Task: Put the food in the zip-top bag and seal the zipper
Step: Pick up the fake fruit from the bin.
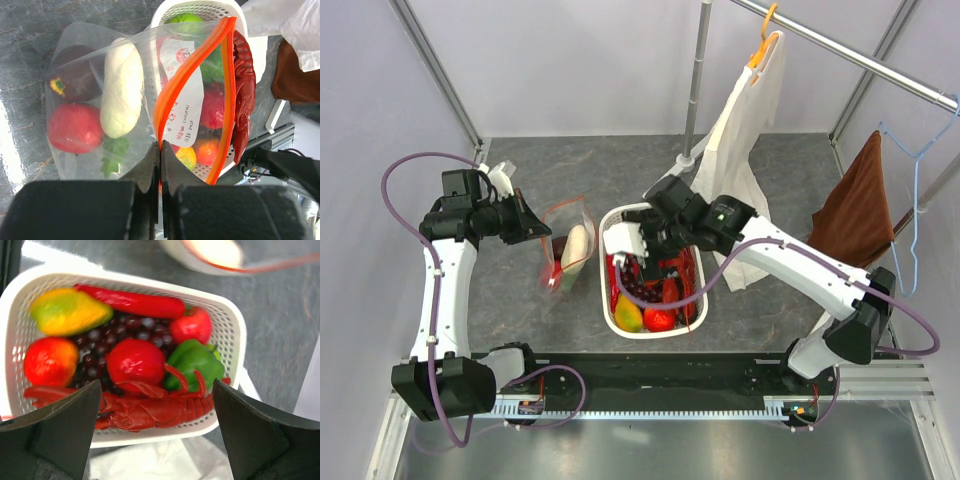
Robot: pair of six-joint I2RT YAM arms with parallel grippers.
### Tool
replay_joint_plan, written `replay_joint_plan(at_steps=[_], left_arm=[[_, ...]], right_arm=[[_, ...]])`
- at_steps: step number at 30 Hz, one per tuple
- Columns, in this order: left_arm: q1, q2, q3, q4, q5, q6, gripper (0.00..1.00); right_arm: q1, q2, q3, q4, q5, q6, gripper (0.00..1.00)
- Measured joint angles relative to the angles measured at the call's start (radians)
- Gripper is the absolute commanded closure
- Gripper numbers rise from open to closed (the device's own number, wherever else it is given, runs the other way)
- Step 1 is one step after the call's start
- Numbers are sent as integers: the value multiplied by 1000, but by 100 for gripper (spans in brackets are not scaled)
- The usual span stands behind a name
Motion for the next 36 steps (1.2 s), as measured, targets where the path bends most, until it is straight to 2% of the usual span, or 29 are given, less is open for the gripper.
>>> replay_joint_plan(at_steps=[6, 11, 36], left_arm=[[0, 0, 0, 0, 0, 0, 98], [0, 0, 0, 0, 0, 0, 98], [0, 0, 0, 0, 3, 0, 98]], right_arm=[[111, 52, -39, -71, 11, -212, 2], [152, 134, -50, -93, 84, -298, 2], [201, 340, -2, -132, 395, -349, 3]])
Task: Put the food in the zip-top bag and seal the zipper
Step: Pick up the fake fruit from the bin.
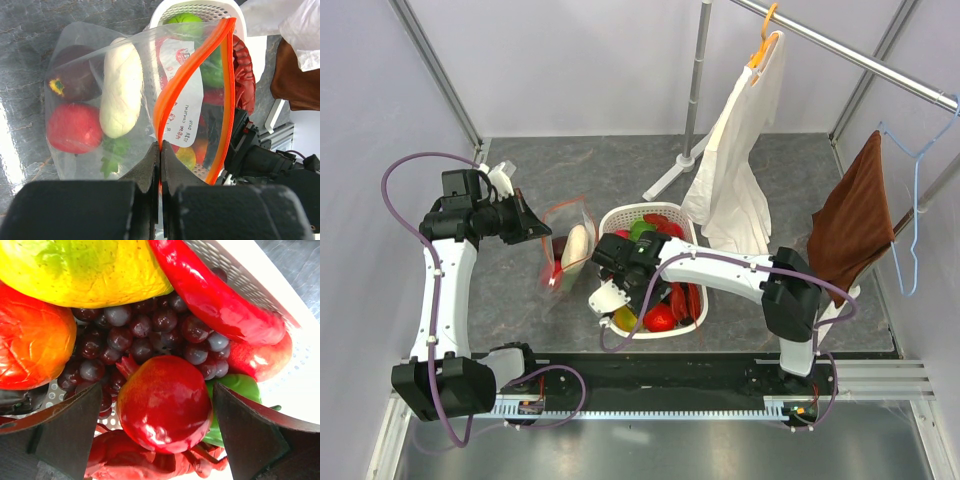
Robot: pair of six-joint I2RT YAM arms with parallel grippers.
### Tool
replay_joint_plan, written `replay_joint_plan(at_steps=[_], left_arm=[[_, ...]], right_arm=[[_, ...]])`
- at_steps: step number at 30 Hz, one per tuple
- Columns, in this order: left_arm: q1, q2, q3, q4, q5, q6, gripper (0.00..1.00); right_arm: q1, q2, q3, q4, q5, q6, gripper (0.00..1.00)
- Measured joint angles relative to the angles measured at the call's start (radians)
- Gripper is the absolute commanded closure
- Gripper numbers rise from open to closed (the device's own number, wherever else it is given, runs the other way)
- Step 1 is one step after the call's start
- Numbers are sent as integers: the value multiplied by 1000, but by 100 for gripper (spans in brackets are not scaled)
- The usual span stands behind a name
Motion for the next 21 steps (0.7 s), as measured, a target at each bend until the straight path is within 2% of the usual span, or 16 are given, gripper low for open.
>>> replay_joint_plan(at_steps=[3, 9, 10, 13, 21], left_arm=[[0, 0, 0, 0, 0, 0, 98], [0, 0, 0, 0, 1, 0, 98], [0, 0, 0, 0, 1, 0, 98], [0, 0, 0, 0, 1, 0, 98], [0, 0, 0, 0, 1, 0, 98]], right_arm=[[2, 12, 0, 2, 21, 0, 10], [2, 18, 2, -1, 43, -3, 29], [3, 19, 6, -2, 43, -3, 35], [5, 19, 20, -8, 37, -3, 42], [23, 19, 87, -27, -37, 16, 45]])
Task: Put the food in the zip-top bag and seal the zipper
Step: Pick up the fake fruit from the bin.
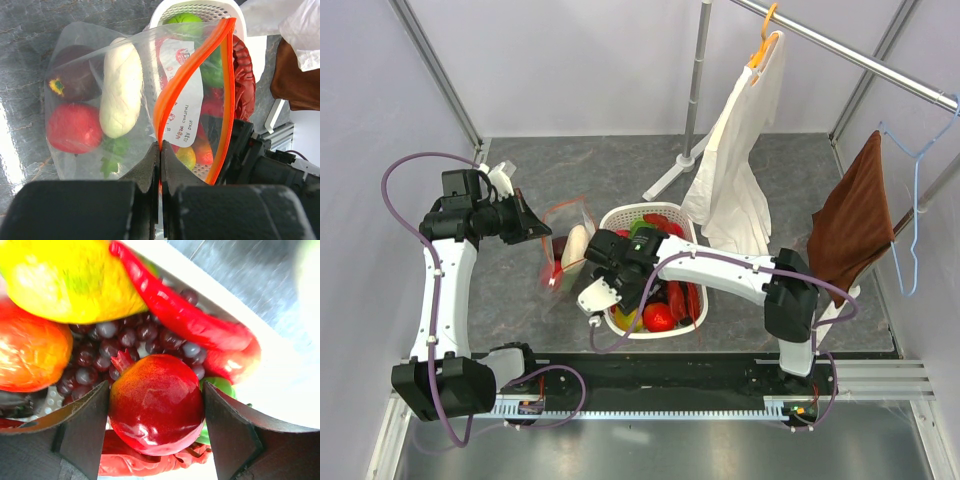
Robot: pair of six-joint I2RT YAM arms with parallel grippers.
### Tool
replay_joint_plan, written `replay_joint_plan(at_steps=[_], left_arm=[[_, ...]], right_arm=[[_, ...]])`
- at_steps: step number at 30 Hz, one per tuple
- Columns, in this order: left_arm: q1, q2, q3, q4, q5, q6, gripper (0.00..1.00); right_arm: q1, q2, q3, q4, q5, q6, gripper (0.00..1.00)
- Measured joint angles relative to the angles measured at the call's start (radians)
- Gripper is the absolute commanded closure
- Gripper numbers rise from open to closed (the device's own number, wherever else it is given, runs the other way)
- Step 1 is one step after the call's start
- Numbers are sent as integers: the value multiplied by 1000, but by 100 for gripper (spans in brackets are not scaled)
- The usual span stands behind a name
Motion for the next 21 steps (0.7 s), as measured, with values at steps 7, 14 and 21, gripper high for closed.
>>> replay_joint_plan(at_steps=[7, 14, 21], left_arm=[[0, 0, 0, 0, 0, 0, 98], [0, 1, 0, 0, 0, 0, 98], [0, 1, 0, 0, 0, 0, 98]], right_arm=[[5, -42, 57, -18, -117, 80, 48], [5, -133, 146, -31, -268, 214, 51], [-2, -208, 238, 69, -396, 431, 52]])
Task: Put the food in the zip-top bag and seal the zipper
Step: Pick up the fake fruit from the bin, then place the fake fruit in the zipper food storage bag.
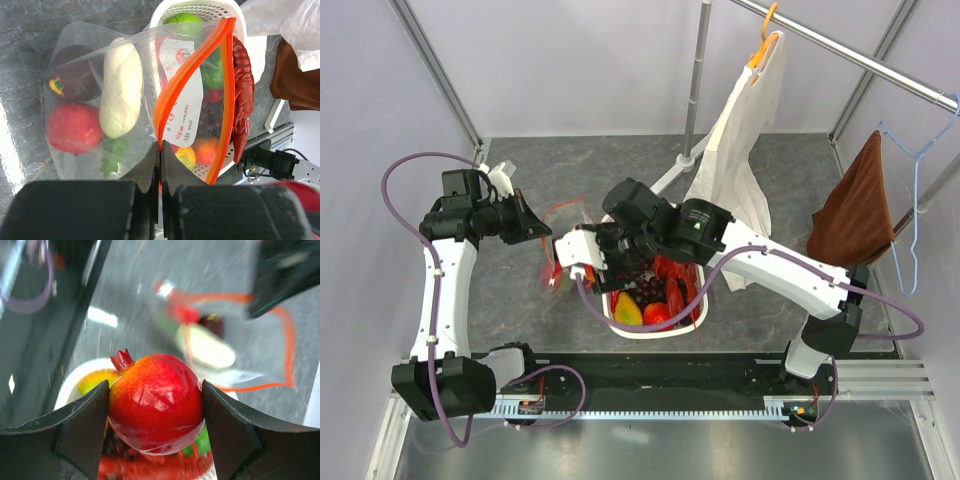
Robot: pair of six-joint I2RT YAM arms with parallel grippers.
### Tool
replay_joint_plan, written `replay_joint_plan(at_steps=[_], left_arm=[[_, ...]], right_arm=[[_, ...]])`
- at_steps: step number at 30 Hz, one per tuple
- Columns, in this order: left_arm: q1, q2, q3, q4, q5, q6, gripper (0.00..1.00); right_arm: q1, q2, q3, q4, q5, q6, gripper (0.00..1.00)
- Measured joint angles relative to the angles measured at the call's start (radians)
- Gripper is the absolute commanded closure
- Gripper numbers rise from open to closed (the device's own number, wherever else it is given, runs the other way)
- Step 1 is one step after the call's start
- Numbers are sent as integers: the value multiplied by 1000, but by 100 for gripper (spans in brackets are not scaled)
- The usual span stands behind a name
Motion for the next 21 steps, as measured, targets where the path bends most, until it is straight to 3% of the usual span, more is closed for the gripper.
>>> replay_joint_plan(at_steps=[9, 15, 17, 19, 21], left_arm=[[0, 0, 0, 0, 4, 0, 98], [0, 0, 0, 0, 18, 0, 98], [0, 0, 0, 0, 19, 0, 98], [0, 0, 0, 0, 19, 0, 98], [0, 0, 0, 0, 20, 0, 98]], right_arm=[[-167, 92, 191, 341, -104, 496, 48], [-209, 188, 141, 508, -130, 724, 47], [-207, 204, 93, 538, -139, 768, 41], [-206, 221, 58, 556, -150, 803, 21], [-208, 232, 29, 569, -161, 835, 8]])
